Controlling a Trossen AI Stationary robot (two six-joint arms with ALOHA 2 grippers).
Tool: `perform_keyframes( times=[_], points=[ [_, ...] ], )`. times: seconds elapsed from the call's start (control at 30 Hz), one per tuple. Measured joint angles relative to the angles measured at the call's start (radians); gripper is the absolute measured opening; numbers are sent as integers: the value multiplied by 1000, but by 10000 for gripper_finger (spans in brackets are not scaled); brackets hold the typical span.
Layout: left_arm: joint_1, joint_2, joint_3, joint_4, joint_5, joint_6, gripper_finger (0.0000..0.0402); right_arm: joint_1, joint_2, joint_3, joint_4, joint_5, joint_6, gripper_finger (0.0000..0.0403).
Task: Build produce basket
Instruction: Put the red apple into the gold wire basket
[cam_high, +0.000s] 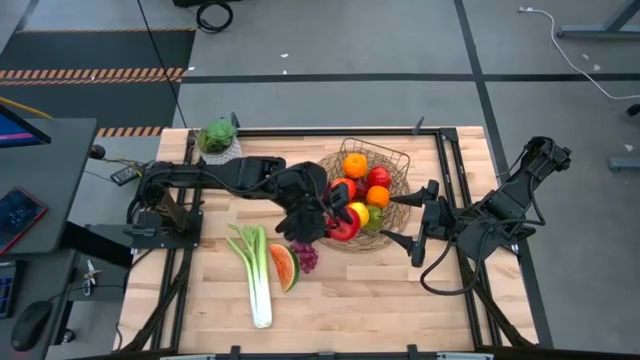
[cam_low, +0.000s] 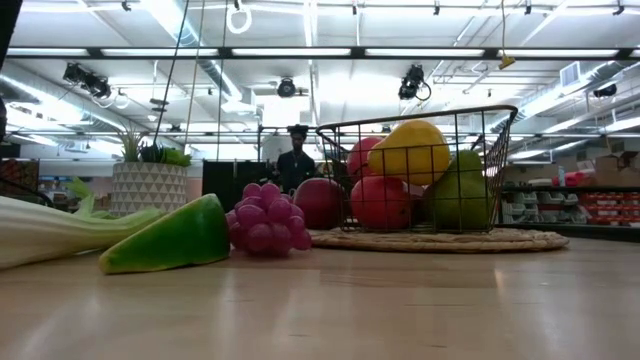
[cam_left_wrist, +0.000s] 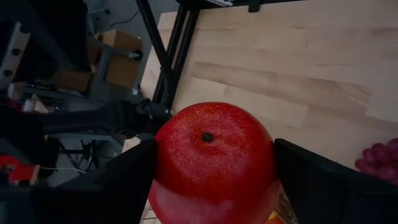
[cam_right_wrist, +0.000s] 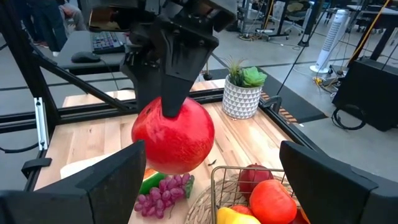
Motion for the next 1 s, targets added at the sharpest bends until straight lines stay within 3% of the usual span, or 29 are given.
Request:
perform_keyframes(
  times=[0.3,0.57,0.7,1.0],
  points=[
    [2,0,0,6,-19,231,323,0,0,0,-29,-2,-7,373],
    [-2,0,0,14,-18,411,325,-1,0,0,-283,5,98,373],
    [-8,0,0,48,-18,467,325,-8,0,-12,-363,22,196,373],
    [-35,0,0,196,-18,477,327,-21,0,-111,-364,-10,194,373]
  ],
)
